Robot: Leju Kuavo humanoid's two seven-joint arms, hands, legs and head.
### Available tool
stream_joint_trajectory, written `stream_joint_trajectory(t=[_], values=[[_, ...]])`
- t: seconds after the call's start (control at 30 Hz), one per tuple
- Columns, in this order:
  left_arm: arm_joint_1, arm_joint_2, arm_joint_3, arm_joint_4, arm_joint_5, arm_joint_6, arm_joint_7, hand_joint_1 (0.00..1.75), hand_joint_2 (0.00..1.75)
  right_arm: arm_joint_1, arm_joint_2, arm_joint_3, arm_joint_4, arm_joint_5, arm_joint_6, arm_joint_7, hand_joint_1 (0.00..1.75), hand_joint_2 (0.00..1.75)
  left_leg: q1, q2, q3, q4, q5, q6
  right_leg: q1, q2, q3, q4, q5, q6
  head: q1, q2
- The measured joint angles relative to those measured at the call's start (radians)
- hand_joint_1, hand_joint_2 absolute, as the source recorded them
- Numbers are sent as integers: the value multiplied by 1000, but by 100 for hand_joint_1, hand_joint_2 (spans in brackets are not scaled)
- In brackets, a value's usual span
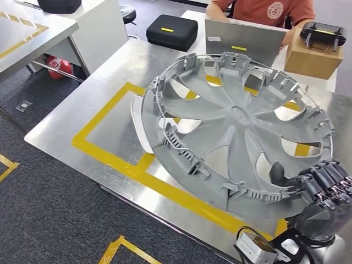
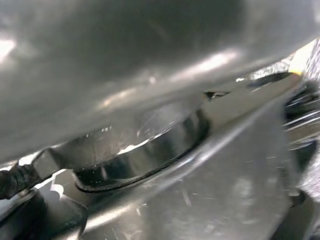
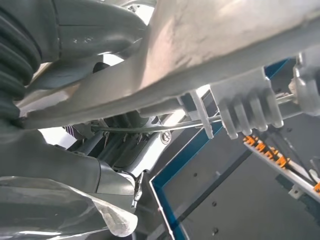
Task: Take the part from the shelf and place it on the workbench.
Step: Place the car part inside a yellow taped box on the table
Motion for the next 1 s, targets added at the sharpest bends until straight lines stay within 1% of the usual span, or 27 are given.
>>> stream_joint_trajectory(t=[0.03,0.07,0.1,0.13,0.17,0.2,0.27,0.3,0.33,0.37,0.4,0.43,0.47,0.5,0.53,0.57,0.6,0.67,0.7,0.73,0.77,0.8,0.83,0.87,0.93,0.97,1.0], values=[[1,0,0,0,0,0,0,0,0,0,0,0,2,1,0,0,175,175,0,-3,7,-19,24,4,1,13,0,0,1,-1,0,0],[1,0,0,0,0,0,0,0,0,-1,0,-1,3,2,0,0,175,175,-1,-10,31,-73,61,10,2,26,0,0,2,0,0,0],[0,0,0,0,-1,0,0,0,0,-2,0,-1,4,2,0,0,175,175,-1,-29,62,-147,99,18,2,37,0,0,4,0,0,0],[0,2,0,0,-2,0,1,0,0,-3,0,-1,6,3,0,0,175,175,-2,-51,91,-213,127,26,2,48,-1,0,6,3,1,0],[-1,3,0,0,-3,1,1,0,0,-5,0,-1,7,3,0,0,175,175,-3,-69,111,-260,141,32,0,58,-4,0,9,7,0,0],[-1,4,-1,-1,-5,1,2,0,0,-5,0,-1,8,3,0,0,175,175,-4,-81,121,-284,144,36,-2,67,-8,0,12,13,-2,0],[-3,3,-4,-2,-6,1,3,0,0,-6,0,-1,9,3,0,0,175,175,-5,-70,123,-296,145,40,-5,83,-17,-4,20,28,-5,0],[-4,2,-5,-2,-6,2,3,0,0,-5,0,-1,9,3,0,0,175,175,-3,-59,124,-304,149,42,-4,78,-25,-1,18,33,-4,0],[-5,2,-6,-3,-6,2,3,0,0,-5,0,-1,10,4,0,0,175,175,-1,-47,124,-313,155,45,-3,62,-36,15,5,37,-2,0],[-5,1,-8,-4,-6,2,3,0,0,-6,0,-1,11,4,0,0,175,175,1,-35,125,-321,161,47,-1,39,-55,49,-18,40,1,0],[-4,2,-9,-4,-7,2,3,0,0,-8,-1,-1,12,4,0,0,175,175,1,-22,124,-324,163,49,-1,12,-81,104,-51,42,3,0],[-3,1,-10,-4,-7,2,3,0,0,-10,-1,-1,14,3,0,0,175,175,0,-10,122,-324,164,51,-1,-6,-109,169,-83,46,5,0],[-1,1,-11,-4,-8,1,3,0,0,-11,-1,-1,16,3,0,0,175,175,-1,4,121,-323,165,51,-1,-14,-132,227,-106,50,6,0],[1,0,-12,-4,-8,1,3,0,0,-11,-1,-1,18,3,0,0,175,175,-1,18,120,-323,164,51,-1,-18,-142,258,-113,53,6,0],[1,0,-13,-4,-8,1,3,0,0,-11,-1,-1,20,3,0,0,175,175,-2,30,120,-322,164,50,-1,-21,-133,251,-101,55,6,0],[0,0,-14,-5,-8,1,3,0,0,-11,-1,-1,23,3,0,0,175,175,-2,42,120,-320,163,49,-2,-27,-104,205,-74,56,6,0],[-1,0,-14,-5,-8,1,3,0,0,-11,-1,-2,24,3,0,0,175,175,-2,52,120,-317,162,46,-1,-42,-62,132,-43,56,6,0],[-3,-1,-14,-5,-8,1,3,0,0,-13,-1,-1,25,3,0,0,175,175,-8,67,118,-307,156,37,4,-81,7,14,-13,48,6,0],[-4,-1,-14,-5,-8,0,3,0,0,-14,-1,-1,26,3,0,0,175,175,-11,74,118,-303,154,33,6,-92,21,-11,-11,41,6,0],[-4,0,-14,-5,-8,0,3,0,0,-14,-1,-2,26,3,0,0,175,175,-14,81,117,-300,154,29,9,-91,22,-14,-13,34,5,0],[-4,0,-15,-5,-8,0,3,0,0,-14,-1,-2,26,3,0,0,175,175,-14,89,117,-299,154,27,8,-79,20,-13,-10,27,4,0],[-5,0,-15,-5,-8,0,3,0,0,-13,-2,-2,26,3,0,0,175,175,-13,91,116,-296,151,22,6,-71,17,-13,-7,21,4,0],[-5,0,-15,-5,-8,0,3,0,0,-13,-2,-2,26,4,0,0,175,175,-11,78,112,-283,138,17,5,-61,15,-14,-4,15,3,0],[-6,0,-15,-5,-8,0,3,0,0,-14,-2,-2,27,4,0,0,175,175,-8,58,101,-254,114,12,2,-52,13,-15,0,9,1,0],[-5,0,-15,-5,-8,0,3,0,0,-16,-2,-2,27,6,0,0,175,175,-3,12,52,-135,45,4,1,-33,7,-16,6,0,-2,0],[-3,0,-15,-5,-8,0,3,0,0,-16,-2,-1,28,7,0,0,175,175,-2,4,23,-69,16,2,2,-24,4,-16,8,-3,-3,0],[-1,0,-15,-5,-8,0,3,0,0,-16,-2,-1,29,9,0,0,175,175,-1,1,2,-19,-1,1,2,-15,2,-15,10,-4,-3,0]])
